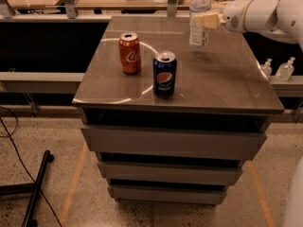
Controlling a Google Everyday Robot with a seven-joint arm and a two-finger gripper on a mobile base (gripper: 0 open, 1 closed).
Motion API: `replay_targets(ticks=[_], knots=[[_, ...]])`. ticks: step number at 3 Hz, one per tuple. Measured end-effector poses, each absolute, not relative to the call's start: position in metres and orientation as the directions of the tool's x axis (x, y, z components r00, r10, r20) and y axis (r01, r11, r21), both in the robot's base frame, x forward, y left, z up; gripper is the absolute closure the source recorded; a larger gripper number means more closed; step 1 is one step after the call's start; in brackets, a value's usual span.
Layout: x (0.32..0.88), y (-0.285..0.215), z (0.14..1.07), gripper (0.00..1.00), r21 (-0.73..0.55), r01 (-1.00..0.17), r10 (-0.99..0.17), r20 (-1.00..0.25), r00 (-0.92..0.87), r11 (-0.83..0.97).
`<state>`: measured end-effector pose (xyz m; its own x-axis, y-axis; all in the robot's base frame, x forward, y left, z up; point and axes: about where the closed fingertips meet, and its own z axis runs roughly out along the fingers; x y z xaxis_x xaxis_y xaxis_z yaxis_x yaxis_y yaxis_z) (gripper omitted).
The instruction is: Knock blue plastic bottle over
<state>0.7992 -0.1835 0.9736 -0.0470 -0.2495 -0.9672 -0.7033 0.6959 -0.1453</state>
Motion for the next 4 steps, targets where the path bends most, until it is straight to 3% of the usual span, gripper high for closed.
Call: replay_targets(ticks=[2, 3, 4], knots=[[0.748, -0.191, 0.998, 1.00, -0.263, -0.689, -0.472, -0.872, -0.129, 0.675], [0.718, -0.213, 0.990, 1.00, -0.288, -0.665, -0.584, -0.764, -0.274, 0.690], [0.701, -0.232, 0.978, 1.00, -0.286, -0.634, -0.617, -0.684, -0.390, 0.718]])
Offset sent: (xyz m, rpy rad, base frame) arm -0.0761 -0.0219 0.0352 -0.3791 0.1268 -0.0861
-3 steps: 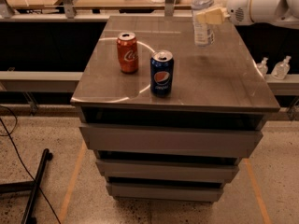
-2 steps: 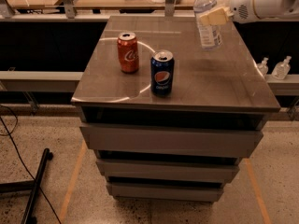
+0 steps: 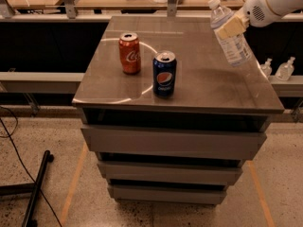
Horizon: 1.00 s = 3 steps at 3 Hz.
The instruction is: Knock blue plastic bottle over
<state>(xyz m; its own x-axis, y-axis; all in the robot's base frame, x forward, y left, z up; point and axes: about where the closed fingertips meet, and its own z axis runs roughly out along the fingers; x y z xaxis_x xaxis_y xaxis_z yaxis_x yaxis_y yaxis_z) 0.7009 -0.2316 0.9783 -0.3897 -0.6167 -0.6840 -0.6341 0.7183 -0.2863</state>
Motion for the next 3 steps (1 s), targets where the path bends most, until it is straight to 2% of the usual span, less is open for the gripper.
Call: replay_targets(ticks=[2, 3], knots=[[0.690, -0.235, 0.941, 1.00, -0.270, -0.645, -0.675, -0.505, -0.537, 0.715], [0.689, -0.222, 0.922, 1.00, -0.240, -0.682, -0.701, -0.455, -0.550, 0.691]])
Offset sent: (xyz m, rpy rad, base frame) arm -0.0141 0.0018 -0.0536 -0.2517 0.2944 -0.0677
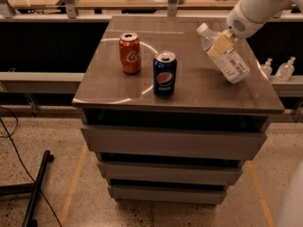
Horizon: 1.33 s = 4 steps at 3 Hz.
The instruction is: Knock blue plastic bottle over
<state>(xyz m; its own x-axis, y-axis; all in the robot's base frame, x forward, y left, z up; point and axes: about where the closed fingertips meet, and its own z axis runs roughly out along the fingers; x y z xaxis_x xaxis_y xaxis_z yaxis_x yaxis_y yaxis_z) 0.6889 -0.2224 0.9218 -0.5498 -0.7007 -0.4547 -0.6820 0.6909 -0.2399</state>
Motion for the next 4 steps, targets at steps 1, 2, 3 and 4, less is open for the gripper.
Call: replay_targets(ticks=[1, 2, 3, 4], knots=[[0.6924, -0.2064, 0.8976, 0.77, -0.197, -0.721, -0.717, -0.440, -0.541, 0.664], [0.6926, -0.2062, 0.8965, 0.54, -0.197, -0.721, -0.717, -0.438, -0.542, 0.664], [0.6930, -0.2049, 0.8943, 0.31, -0.194, -0.723, -0.719, -0.436, -0.542, 0.663], [0.6938, -0.2027, 0.8900, 0.00, -0.190, -0.727, -0.721, -0.432, -0.542, 0.660]])
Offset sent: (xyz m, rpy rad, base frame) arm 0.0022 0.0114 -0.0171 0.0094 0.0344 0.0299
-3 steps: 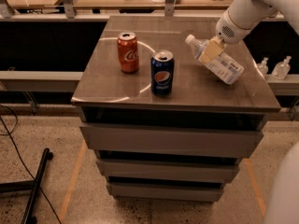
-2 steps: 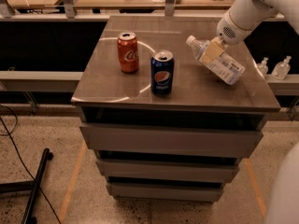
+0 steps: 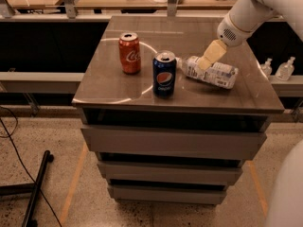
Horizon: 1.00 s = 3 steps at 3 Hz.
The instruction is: Knock blue plastic bottle over
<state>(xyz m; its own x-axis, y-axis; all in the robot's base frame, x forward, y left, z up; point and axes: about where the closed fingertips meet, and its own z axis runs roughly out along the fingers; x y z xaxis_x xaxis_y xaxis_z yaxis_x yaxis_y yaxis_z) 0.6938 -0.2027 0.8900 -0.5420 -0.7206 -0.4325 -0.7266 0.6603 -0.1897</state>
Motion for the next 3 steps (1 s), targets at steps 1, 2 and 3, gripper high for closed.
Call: replay_targets(ticks=[1, 2, 3], knots=[[0.693, -0.201, 0.895, 0.00, -0.194, -0.730, -0.725, -0.433, -0.536, 0.655], [0.688, -0.205, 0.921, 0.00, -0.204, -0.739, -0.733, -0.447, -0.513, 0.642], [0.668, -0.213, 0.975, 0.00, -0.256, -0.759, -0.764, -0.466, -0.446, 0.599]])
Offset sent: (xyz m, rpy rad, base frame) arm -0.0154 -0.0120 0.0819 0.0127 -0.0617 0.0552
